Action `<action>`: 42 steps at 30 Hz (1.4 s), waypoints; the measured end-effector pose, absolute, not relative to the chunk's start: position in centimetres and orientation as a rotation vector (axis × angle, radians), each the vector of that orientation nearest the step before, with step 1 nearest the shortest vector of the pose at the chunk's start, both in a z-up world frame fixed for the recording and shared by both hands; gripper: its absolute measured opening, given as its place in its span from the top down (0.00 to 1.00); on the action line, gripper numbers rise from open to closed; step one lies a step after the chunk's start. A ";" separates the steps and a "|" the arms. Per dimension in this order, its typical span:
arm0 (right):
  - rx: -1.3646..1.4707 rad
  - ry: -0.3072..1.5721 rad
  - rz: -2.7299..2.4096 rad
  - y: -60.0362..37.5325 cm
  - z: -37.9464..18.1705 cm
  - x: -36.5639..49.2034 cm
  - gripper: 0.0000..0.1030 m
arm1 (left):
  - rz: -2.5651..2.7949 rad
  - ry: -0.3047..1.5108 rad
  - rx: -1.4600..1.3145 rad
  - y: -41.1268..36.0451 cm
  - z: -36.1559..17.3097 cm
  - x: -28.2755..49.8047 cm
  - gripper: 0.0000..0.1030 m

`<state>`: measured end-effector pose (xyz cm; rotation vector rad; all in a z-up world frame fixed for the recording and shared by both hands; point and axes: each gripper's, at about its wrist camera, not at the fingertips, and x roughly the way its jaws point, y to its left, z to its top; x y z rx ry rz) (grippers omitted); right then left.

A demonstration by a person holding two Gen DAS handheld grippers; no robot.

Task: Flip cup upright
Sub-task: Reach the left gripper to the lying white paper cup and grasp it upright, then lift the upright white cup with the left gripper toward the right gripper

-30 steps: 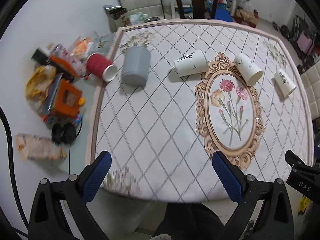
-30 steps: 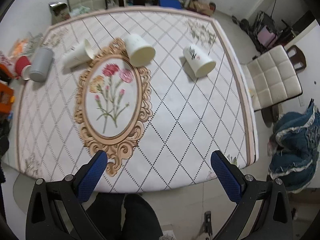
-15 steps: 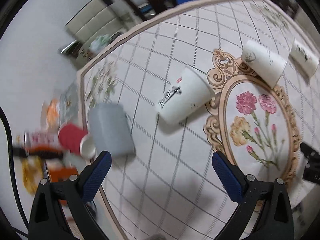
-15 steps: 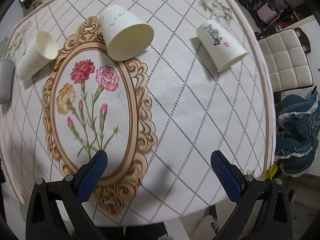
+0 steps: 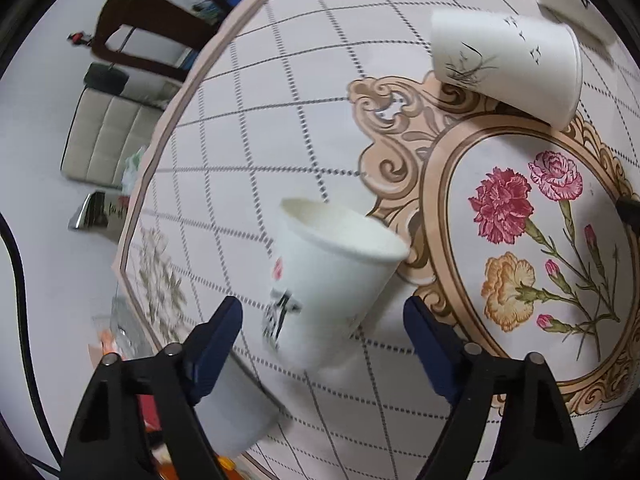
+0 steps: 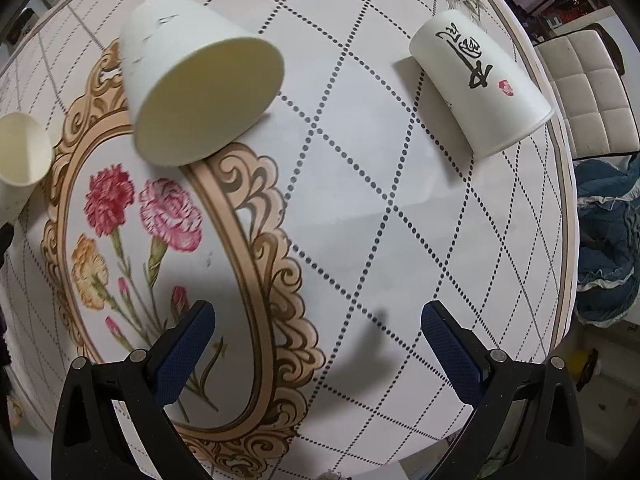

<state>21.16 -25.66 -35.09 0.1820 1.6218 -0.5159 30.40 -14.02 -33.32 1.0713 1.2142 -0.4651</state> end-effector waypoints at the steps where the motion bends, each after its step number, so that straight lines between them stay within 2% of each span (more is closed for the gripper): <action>1: 0.185 1.623 -0.519 -25.8 -35.2 21.2 0.00 | -0.474 1.207 1.085 -14.3 -33.6 30.5 0.25; 5: 0.202 1.627 -0.527 -26.7 -35.8 21.2 0.00 | -0.484 1.191 1.117 -15.2 -34.4 30.7 0.30; 6: 0.206 1.629 -0.529 -27.0 -35.9 21.2 0.00 | -0.487 1.188 1.121 -15.3 -34.6 30.8 0.35; 17: 0.219 1.617 -0.549 -29.5 -37.4 20.5 0.00 | -0.477 1.148 1.127 -15.6 -34.6 31.5 0.37; 27: 0.214 1.603 -0.557 -28.2 -34.7 19.9 0.00 | -0.446 1.177 0.993 -15.0 -31.6 30.1 0.37; 42: 0.175 1.561 -0.552 -24.4 -30.6 16.0 0.00 | -0.291 1.371 0.654 -9.7 -27.5 23.8 0.37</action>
